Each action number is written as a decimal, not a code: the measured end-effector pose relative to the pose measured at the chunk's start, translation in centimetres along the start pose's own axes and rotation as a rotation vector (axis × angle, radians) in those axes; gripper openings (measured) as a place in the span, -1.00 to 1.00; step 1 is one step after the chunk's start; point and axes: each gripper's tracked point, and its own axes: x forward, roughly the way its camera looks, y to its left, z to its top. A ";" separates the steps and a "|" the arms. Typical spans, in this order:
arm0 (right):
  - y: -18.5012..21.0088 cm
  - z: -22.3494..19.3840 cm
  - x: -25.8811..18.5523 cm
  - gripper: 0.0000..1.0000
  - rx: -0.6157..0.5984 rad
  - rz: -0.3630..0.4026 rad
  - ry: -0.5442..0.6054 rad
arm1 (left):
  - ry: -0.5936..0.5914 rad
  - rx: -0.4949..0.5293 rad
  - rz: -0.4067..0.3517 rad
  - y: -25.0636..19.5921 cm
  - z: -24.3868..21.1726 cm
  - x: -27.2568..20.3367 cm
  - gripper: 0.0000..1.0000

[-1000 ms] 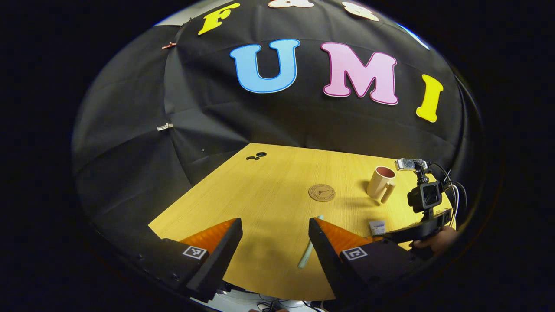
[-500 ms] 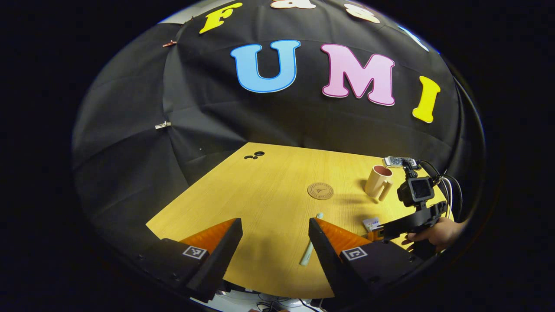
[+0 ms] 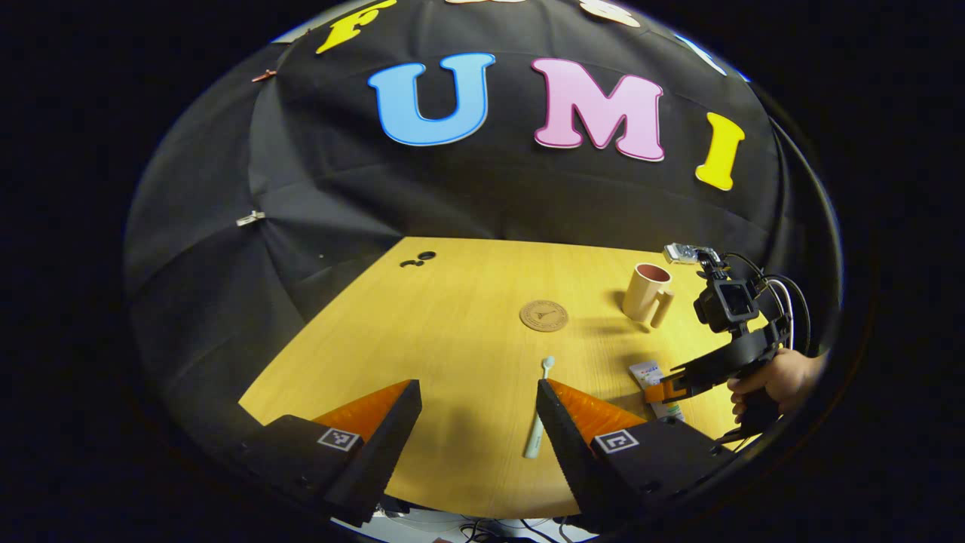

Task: Put the toothbrush and toothpaste on the desktop into the cup, then pick up the cup and place it on the coaster on the desktop.

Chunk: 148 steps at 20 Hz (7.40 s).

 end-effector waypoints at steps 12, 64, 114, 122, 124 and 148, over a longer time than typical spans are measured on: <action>-5.3 1.7 -4.8 -0.54 -0.009 0.065 -0.123 | 0.377 0.066 -0.160 -5.8 -7.6 10.7 0.80; -4.7 31.7 -16.6 -0.55 -0.065 0.185 -1.067 | 0.112 0.025 -0.220 -11.8 0.8 8.1 -0.88; -17.9 17.9 -3.0 0.96 0.084 0.034 -0.805 | -0.509 -0.107 -0.492 -29.2 18.5 22.4 -0.88; -17.6 17.7 -2.9 0.96 0.071 0.037 -0.804 | -0.525 -0.046 -0.462 -29.5 14.8 22.8 -0.43; -17.1 17.8 -3.0 0.96 0.058 0.046 -0.807 | -0.514 -0.040 -0.450 -28.9 13.9 22.4 -0.16; -6.8 23.5 -4.1 0.95 0.082 0.156 -0.405 | -0.278 -0.008 -0.194 -10.3 4.3 8.4 0.96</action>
